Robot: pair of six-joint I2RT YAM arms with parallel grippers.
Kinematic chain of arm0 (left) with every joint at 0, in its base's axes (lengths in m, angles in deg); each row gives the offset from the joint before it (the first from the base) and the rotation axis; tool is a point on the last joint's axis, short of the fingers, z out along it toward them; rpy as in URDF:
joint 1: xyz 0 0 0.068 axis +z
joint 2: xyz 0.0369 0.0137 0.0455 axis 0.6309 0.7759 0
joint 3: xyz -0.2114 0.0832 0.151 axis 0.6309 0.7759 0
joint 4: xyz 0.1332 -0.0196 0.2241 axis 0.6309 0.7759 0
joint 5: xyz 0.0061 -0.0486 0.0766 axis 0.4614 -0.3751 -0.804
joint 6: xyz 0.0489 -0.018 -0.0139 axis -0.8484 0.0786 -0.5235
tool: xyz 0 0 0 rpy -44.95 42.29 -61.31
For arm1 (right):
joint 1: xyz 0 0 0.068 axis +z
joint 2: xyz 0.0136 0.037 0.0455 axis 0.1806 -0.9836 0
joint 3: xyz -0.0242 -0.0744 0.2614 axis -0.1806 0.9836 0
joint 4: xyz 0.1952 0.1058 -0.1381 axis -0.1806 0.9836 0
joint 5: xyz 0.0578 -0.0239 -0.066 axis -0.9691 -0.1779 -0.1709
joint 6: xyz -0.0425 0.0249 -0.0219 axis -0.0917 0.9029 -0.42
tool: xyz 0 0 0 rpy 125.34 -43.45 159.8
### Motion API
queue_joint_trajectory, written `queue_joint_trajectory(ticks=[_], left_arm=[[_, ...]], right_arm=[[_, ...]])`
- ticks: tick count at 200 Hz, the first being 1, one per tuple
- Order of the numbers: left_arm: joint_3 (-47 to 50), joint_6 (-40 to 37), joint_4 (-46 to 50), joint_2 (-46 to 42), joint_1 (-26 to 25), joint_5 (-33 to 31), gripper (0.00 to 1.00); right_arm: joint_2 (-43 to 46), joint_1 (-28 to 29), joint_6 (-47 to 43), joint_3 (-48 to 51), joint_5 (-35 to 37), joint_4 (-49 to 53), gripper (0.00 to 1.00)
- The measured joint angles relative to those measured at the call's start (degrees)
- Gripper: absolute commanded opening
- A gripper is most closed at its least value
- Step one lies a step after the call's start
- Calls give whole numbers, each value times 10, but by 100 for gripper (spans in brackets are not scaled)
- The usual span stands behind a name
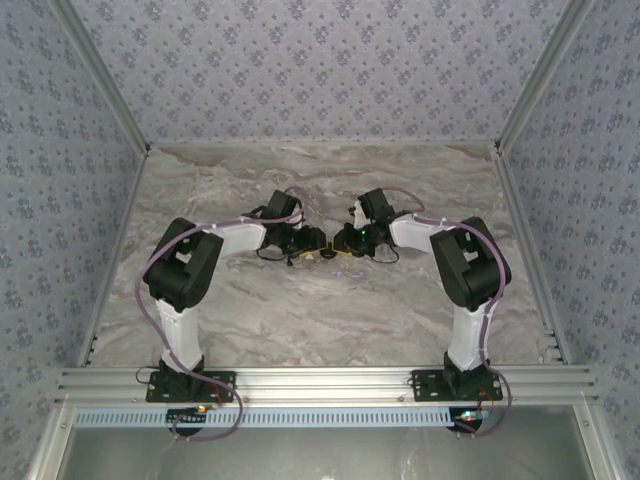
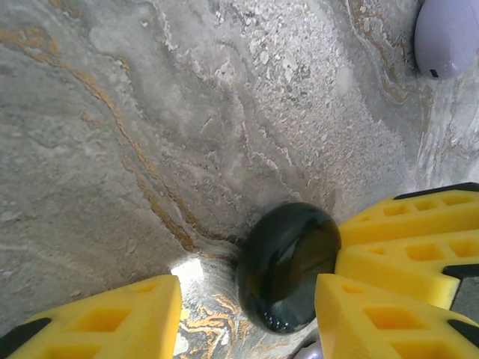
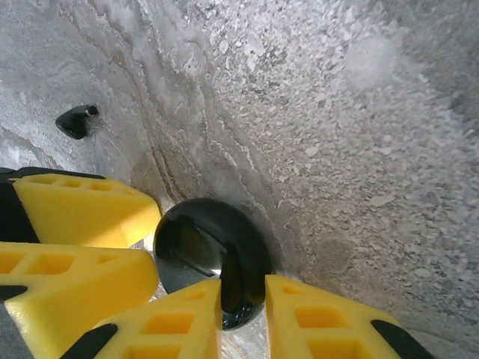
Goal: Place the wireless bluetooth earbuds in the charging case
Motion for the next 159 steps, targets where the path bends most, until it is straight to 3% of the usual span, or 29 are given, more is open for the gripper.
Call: queue_joint_trajectory(ticks=[81, 159], left_arm=[[4, 26, -54, 16, 1, 32, 49], [8, 46, -81, 27, 0, 47, 38]], right_arm=[[0, -4, 0, 7, -7, -16, 18], [0, -5, 0, 8, -10, -17, 17]])
